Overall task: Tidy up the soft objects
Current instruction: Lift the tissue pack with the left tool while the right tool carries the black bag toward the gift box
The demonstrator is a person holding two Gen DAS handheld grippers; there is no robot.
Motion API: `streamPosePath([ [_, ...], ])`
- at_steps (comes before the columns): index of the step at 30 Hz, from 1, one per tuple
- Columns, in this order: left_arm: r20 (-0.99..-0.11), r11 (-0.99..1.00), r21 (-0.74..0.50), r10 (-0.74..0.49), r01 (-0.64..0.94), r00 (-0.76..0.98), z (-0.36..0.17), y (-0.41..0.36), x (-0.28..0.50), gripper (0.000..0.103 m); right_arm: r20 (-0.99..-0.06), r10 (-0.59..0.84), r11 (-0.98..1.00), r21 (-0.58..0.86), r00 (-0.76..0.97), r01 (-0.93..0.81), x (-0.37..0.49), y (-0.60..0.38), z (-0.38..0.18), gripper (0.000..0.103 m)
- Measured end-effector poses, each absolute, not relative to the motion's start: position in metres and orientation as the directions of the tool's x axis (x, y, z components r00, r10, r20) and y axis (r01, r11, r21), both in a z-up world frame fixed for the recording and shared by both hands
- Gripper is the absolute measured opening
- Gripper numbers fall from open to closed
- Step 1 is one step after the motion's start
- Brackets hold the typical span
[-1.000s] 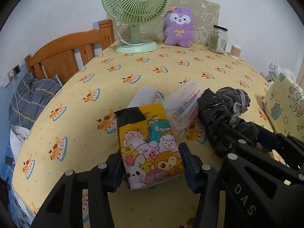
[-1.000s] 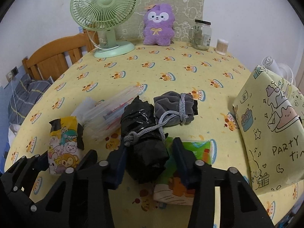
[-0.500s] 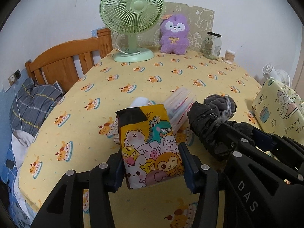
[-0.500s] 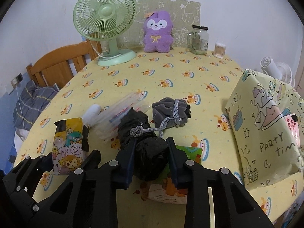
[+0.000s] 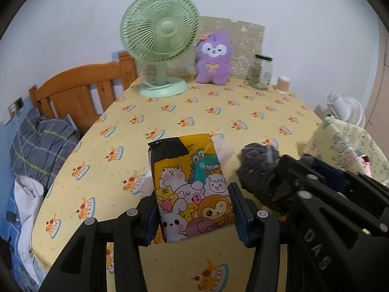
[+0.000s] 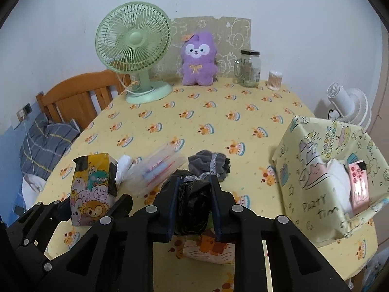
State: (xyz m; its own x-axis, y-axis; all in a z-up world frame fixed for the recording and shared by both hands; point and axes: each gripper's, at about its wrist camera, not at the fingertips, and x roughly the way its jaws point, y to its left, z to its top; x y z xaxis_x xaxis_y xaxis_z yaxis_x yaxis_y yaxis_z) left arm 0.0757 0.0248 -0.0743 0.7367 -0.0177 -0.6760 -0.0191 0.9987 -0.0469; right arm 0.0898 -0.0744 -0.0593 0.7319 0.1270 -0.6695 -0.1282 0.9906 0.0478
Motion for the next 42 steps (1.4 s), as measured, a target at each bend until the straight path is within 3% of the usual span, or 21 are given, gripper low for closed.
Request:
streamPosePath([
  [42, -0.564, 0.998, -0.038, -0.064, 0.051, 0.823, 0.005, -0.026, 0.077, 0.052, -0.548, 0.101, 0.995, 0.056, 0.83, -0.084, 0.083, -0.123, 0.024, 0.025],
])
